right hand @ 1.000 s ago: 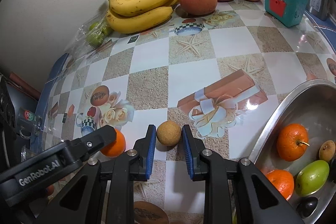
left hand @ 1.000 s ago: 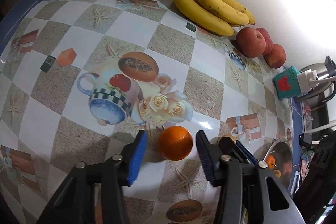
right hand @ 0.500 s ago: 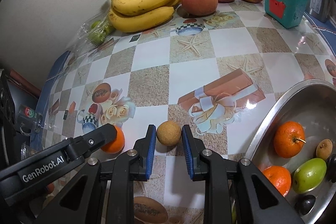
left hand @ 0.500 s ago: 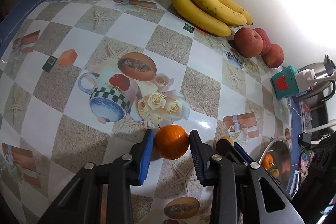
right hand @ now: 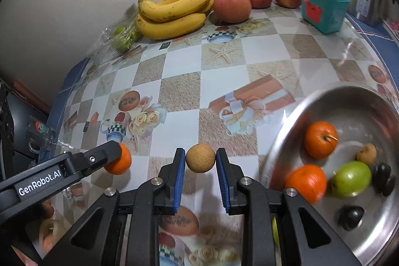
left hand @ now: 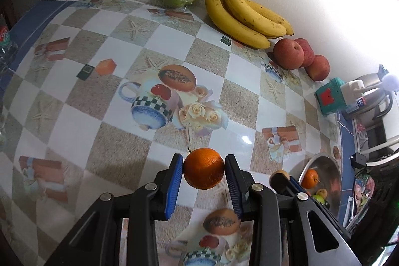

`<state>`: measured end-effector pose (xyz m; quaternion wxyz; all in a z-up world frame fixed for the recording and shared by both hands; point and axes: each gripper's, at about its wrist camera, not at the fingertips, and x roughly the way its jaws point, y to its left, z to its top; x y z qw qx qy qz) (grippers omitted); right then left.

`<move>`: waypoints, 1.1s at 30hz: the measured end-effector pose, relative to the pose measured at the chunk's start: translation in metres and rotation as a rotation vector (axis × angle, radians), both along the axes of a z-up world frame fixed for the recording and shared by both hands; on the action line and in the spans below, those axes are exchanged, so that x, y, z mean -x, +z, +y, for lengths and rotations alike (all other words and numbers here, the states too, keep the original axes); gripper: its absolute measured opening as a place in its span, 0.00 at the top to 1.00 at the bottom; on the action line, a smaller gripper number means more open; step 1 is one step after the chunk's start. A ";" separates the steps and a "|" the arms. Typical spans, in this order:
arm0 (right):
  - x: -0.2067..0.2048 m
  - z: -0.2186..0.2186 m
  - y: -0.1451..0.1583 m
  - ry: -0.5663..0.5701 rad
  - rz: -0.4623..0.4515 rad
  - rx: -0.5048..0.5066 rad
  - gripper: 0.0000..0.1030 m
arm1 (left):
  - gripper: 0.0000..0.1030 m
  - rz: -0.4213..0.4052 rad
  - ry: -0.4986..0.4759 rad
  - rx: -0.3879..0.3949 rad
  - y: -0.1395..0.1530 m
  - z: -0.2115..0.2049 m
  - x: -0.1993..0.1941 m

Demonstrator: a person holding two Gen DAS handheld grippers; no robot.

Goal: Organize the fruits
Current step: 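Close the left tool around the last mandarin, then carry the mandarin and kiwi with both tools over the steel tray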

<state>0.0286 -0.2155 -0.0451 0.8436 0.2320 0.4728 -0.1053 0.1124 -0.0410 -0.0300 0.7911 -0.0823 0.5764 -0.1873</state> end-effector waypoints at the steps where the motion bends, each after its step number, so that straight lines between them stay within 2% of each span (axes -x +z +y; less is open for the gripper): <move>1: 0.003 0.000 0.002 -0.002 -0.004 -0.001 0.75 | 0.64 -0.002 0.000 0.000 0.002 0.001 0.002; 10: 0.036 0.006 0.026 -0.008 -0.043 0.004 0.75 | 0.64 -0.071 -0.013 -0.022 0.024 0.005 0.026; 19: 0.065 0.007 0.036 -0.025 -0.050 -0.002 0.75 | 0.64 -0.115 -0.032 -0.026 0.041 0.006 0.052; 25: 0.082 -0.002 0.032 -0.061 -0.014 0.005 0.75 | 0.64 -0.136 -0.080 -0.062 0.040 -0.011 0.069; 33: 0.104 -0.029 0.030 -0.142 0.022 0.031 0.74 | 0.64 -0.149 -0.176 -0.067 0.040 -0.047 0.091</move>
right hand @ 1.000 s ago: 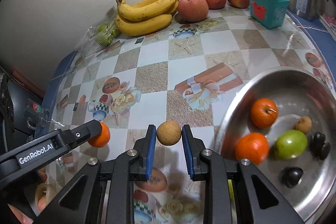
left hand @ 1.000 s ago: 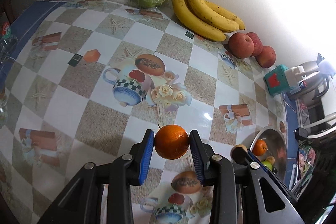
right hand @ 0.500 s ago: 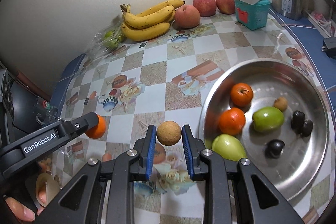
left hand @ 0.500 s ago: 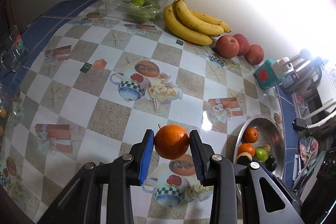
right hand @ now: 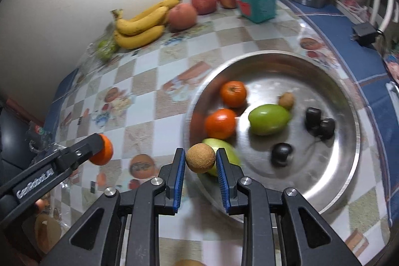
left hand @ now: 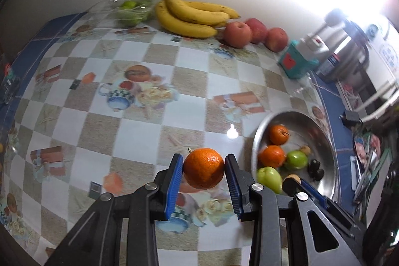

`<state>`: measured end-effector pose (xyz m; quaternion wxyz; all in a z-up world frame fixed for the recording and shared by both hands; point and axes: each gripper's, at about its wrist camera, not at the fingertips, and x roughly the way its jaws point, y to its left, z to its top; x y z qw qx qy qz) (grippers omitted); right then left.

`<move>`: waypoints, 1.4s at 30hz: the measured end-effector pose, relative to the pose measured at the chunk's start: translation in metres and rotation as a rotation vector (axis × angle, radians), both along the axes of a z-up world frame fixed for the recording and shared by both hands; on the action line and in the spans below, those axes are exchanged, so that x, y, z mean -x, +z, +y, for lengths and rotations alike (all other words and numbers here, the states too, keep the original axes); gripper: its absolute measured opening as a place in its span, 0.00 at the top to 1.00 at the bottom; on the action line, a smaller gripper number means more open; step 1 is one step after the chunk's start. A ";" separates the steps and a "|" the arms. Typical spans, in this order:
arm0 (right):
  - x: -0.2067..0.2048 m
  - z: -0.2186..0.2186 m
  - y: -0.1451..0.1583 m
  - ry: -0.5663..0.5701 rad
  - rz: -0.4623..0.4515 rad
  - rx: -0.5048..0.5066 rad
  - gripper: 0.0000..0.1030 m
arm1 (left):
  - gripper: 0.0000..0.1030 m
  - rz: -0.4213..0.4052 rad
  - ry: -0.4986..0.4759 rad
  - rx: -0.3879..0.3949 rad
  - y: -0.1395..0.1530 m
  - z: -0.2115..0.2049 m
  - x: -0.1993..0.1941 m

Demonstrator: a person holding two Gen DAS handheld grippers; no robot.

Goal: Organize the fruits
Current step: 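Carry the mandarin and kiwi with both tools over the steel tray, then open the left tool to drop the mandarin while the right tool releases the kiwi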

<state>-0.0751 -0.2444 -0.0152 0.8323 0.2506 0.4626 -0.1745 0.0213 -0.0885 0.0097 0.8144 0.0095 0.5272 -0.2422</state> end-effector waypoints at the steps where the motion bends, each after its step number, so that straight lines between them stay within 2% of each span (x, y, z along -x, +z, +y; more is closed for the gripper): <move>1: 0.003 -0.007 -0.001 -0.016 0.004 -0.003 0.74 | 0.64 0.000 -0.013 0.000 0.000 -0.005 0.003; 10: 0.040 -0.061 -0.008 -0.187 0.019 -0.074 0.74 | 0.64 -0.006 -0.175 -0.029 -0.003 -0.056 0.041; 20: 0.063 -0.082 -0.013 -0.269 0.038 -0.089 0.74 | 0.64 -0.037 -0.306 -0.056 -0.006 -0.093 0.076; 27: 0.059 -0.081 -0.027 -0.256 0.090 -0.104 0.74 | 0.64 -0.030 -0.328 -0.113 -0.022 -0.101 0.078; 33: 0.061 -0.082 -0.036 -0.262 0.121 -0.117 0.74 | 0.64 -0.002 -0.324 -0.112 -0.031 -0.101 0.077; 42: 0.062 -0.082 -0.038 -0.261 0.140 -0.124 0.74 | 0.63 -0.008 -0.340 -0.119 -0.032 -0.104 0.079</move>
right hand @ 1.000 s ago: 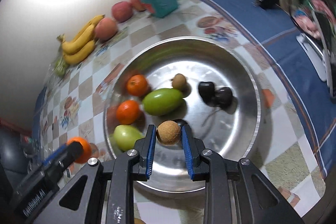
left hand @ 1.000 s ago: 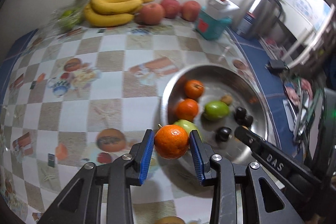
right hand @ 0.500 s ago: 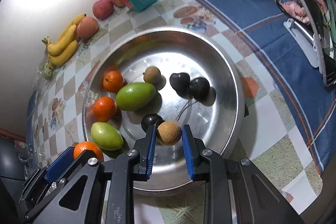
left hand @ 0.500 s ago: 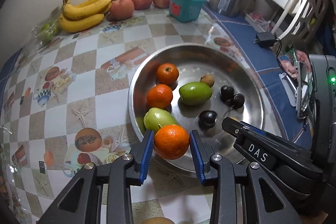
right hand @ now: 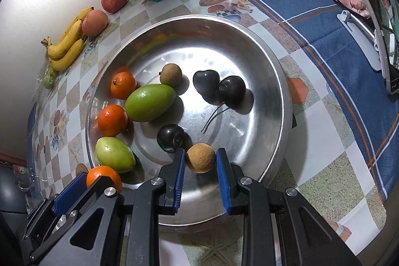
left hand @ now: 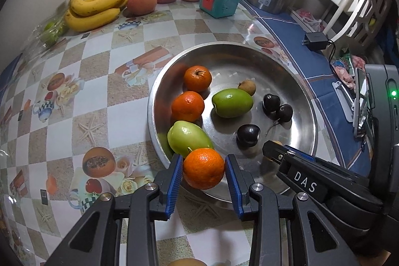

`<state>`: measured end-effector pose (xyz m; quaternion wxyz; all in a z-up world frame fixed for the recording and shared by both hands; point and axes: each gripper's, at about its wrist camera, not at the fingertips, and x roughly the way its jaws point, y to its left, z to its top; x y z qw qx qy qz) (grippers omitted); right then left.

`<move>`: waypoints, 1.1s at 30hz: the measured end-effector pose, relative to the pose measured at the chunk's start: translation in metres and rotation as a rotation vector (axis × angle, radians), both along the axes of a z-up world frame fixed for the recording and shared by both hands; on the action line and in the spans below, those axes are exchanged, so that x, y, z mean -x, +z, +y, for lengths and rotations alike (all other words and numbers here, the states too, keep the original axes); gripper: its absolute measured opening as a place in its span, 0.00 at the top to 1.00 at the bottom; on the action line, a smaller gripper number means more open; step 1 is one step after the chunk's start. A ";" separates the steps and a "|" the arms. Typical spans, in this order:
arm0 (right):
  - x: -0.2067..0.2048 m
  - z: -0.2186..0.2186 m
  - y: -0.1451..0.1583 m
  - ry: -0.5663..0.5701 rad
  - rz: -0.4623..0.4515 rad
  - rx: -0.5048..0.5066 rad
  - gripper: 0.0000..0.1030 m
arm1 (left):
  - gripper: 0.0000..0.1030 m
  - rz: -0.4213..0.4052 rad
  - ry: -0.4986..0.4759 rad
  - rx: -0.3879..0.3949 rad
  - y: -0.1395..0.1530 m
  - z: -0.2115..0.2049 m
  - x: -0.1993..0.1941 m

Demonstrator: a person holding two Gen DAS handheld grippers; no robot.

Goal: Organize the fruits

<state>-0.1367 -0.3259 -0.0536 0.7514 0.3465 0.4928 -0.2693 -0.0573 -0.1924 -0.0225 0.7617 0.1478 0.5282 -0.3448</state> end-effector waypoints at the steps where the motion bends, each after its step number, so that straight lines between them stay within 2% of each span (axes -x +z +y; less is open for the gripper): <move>1: 0.000 0.000 0.000 0.000 0.001 0.000 0.74 | 0.63 0.001 0.000 0.000 0.000 0.000 0.000; 14: 0.001 -0.001 -0.005 -0.013 0.014 -0.010 0.73 | 0.55 0.009 0.032 0.020 0.003 0.007 -0.006; 18: -0.001 0.000 -0.002 -0.007 0.009 0.000 0.72 | 0.45 0.003 0.063 0.027 0.007 0.013 -0.011; 20: -0.002 0.002 0.000 -0.001 0.006 0.008 0.69 | 0.44 -0.010 0.092 0.025 0.009 0.018 -0.015; 22: -0.005 0.004 0.002 0.005 0.005 0.023 0.60 | 0.39 -0.020 0.123 0.015 0.010 0.022 -0.019; 26: -0.007 0.008 0.007 0.023 0.003 0.054 0.51 | 0.28 -0.053 0.207 -0.024 0.009 0.036 -0.028; 28: -0.009 0.010 0.009 0.034 0.002 0.073 0.39 | 0.18 -0.063 0.256 -0.050 0.007 0.044 -0.034; 31: -0.010 0.012 0.010 0.038 0.008 0.096 0.23 | 0.08 -0.074 0.306 -0.087 0.003 0.055 -0.041; 33: -0.011 0.013 0.009 0.043 0.021 0.111 0.22 | 0.04 -0.077 0.333 -0.111 -0.001 0.061 -0.045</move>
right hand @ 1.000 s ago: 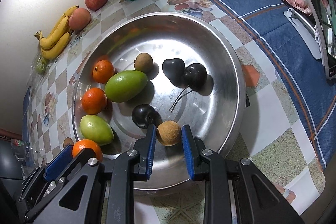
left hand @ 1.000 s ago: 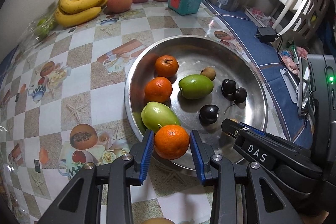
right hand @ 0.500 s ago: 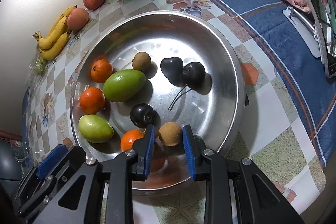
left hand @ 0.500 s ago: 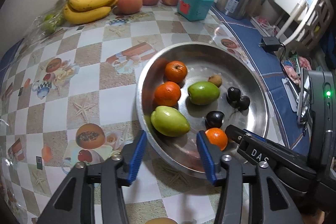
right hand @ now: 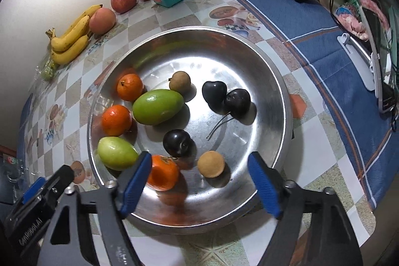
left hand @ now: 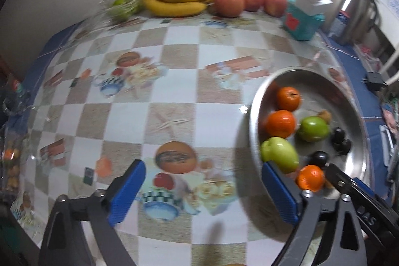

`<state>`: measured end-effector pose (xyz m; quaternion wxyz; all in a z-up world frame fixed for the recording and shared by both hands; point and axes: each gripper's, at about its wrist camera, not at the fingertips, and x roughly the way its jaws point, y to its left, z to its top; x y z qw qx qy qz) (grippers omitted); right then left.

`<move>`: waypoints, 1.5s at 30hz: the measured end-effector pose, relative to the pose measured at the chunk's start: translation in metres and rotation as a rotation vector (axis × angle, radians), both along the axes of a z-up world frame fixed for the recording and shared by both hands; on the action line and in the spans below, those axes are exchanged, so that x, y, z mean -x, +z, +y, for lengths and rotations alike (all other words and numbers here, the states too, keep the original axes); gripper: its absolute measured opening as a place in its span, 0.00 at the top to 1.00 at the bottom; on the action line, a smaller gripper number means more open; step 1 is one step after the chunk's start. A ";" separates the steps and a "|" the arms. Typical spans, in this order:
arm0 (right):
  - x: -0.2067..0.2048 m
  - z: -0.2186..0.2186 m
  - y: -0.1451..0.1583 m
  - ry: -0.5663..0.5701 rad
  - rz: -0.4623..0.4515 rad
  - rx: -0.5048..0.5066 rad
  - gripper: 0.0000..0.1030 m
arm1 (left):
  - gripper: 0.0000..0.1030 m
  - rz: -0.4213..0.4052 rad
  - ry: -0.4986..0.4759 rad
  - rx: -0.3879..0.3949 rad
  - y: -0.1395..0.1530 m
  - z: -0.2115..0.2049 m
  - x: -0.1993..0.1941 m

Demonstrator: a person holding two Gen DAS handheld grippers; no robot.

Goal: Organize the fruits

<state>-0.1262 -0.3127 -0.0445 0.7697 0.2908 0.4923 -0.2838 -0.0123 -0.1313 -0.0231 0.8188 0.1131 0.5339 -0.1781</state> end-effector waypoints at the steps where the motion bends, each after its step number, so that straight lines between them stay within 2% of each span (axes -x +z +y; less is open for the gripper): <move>1: 0.000 0.000 -0.001 0.003 0.005 0.003 0.22 | 0.04 -0.001 0.010 -0.008 -0.001 0.002 -0.001; 5: 0.002 0.003 -0.001 0.019 0.006 0.022 0.20 | 0.04 -0.017 0.030 -0.046 -0.004 0.009 -0.004; 7: 0.003 0.007 0.001 0.033 -0.003 0.042 0.06 | 0.04 -0.016 0.026 -0.056 -0.004 0.013 -0.003; 8: 0.003 0.009 0.002 0.040 -0.009 0.051 0.05 | 0.04 -0.011 0.022 -0.055 -0.004 0.013 -0.003; 12: 0.003 0.018 0.006 0.069 -0.018 0.070 0.05 | 0.04 -0.021 0.029 -0.070 0.000 0.018 -0.001; 16: 0.007 0.025 0.011 0.082 -0.027 0.091 0.05 | 0.04 -0.071 0.055 -0.122 0.006 0.026 0.003; 23: 0.015 0.036 0.013 0.098 -0.023 0.098 0.05 | 0.04 -0.112 0.070 -0.190 0.011 0.040 0.014; 32: 0.024 0.052 0.019 0.131 -0.028 0.111 0.05 | 0.04 -0.094 0.095 -0.178 0.015 0.061 0.029; 45: 0.038 0.069 0.043 0.137 -0.099 0.146 0.05 | 0.04 -0.184 0.092 -0.157 0.039 0.071 0.048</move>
